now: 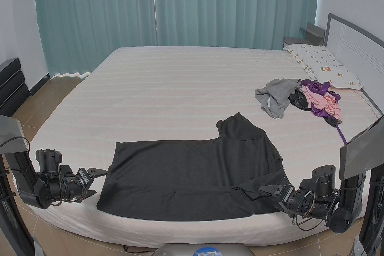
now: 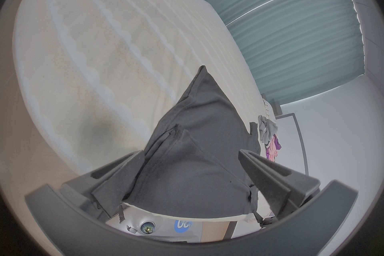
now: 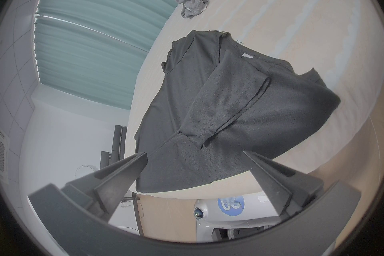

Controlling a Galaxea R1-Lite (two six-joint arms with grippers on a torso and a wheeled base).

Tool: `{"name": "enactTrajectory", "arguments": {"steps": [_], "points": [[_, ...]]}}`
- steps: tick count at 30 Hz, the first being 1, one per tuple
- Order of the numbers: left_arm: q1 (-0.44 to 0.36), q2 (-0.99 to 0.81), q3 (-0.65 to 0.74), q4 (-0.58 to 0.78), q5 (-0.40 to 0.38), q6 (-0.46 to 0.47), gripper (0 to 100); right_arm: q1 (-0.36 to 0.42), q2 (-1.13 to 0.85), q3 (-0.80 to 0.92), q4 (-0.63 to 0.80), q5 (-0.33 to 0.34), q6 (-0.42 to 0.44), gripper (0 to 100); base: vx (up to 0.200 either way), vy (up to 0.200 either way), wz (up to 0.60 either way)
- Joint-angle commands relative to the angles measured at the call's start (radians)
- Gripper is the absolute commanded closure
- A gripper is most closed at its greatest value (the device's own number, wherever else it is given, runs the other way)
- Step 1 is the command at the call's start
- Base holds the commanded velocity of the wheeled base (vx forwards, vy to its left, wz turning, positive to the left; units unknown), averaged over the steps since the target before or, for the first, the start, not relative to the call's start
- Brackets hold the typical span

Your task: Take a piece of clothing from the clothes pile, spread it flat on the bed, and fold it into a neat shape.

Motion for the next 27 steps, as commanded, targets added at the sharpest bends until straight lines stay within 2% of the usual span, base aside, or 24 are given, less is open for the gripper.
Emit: {"name": "enactTrajectory", "arguments": {"steps": [1, 9, 17, 27], "points": [[-0.001, -0.007, 0.0, -0.001, -0.001, 0.0, 0, 0.004, 0.056, -0.05, -0.016, -0.003, 0.002, 0, 0.0, 0.0, 0.0], [-0.002, -0.006, -0.002, -0.001, -0.001, 0.005, 0, -0.004, 0.045, -0.107, -0.016, -0.033, 0.06, 0, 0.0, 0.0, 0.0], [-0.002, 0.001, -0.002, -0.001, -0.001, 0.006, 0, -0.018, 0.057, -0.188, -0.015, -0.072, 0.06, 0, 0.0, 0.0, 0.0], [-0.004, 0.002, -0.003, -0.001, 0.001, 0.008, 0, -0.024, 0.108, -0.213, -0.015, -0.084, 0.058, 0, 0.0, 0.0, 0.0]]}}
